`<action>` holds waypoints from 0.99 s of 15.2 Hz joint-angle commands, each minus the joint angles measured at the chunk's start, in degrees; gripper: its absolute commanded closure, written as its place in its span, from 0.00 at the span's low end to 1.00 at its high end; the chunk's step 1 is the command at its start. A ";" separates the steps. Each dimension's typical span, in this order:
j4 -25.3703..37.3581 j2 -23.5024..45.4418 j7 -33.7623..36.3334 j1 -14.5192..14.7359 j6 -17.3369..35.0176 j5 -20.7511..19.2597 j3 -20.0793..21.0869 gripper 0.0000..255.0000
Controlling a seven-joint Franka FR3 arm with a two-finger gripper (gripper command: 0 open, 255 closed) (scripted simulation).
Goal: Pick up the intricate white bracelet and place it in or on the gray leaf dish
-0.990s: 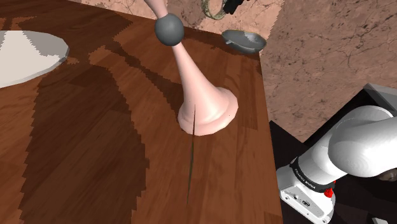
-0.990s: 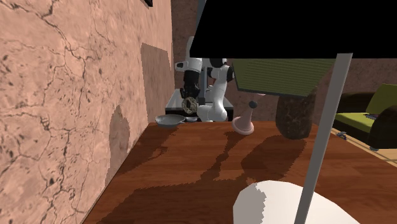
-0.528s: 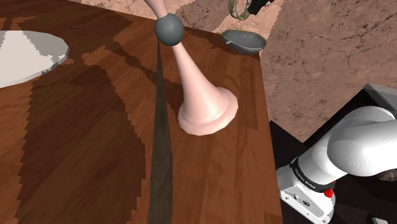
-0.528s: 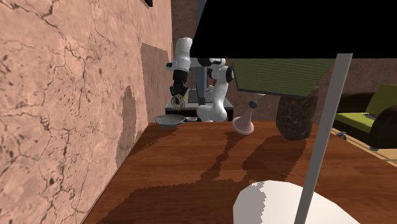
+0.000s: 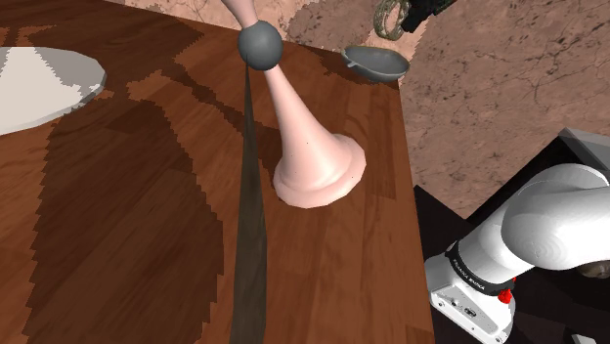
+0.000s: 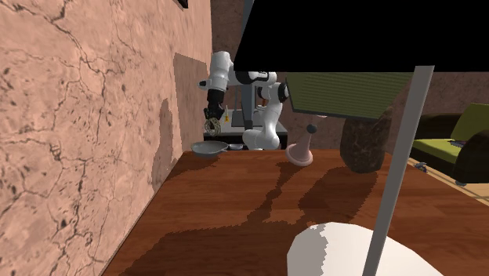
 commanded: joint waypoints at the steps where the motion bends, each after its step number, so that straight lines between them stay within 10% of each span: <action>1: -1.90 -0.54 -0.25 -0.05 1.36 -0.02 -0.11 1.00; 15: -8.45 -1.89 -0.72 -0.14 6.54 0.06 -0.15 1.00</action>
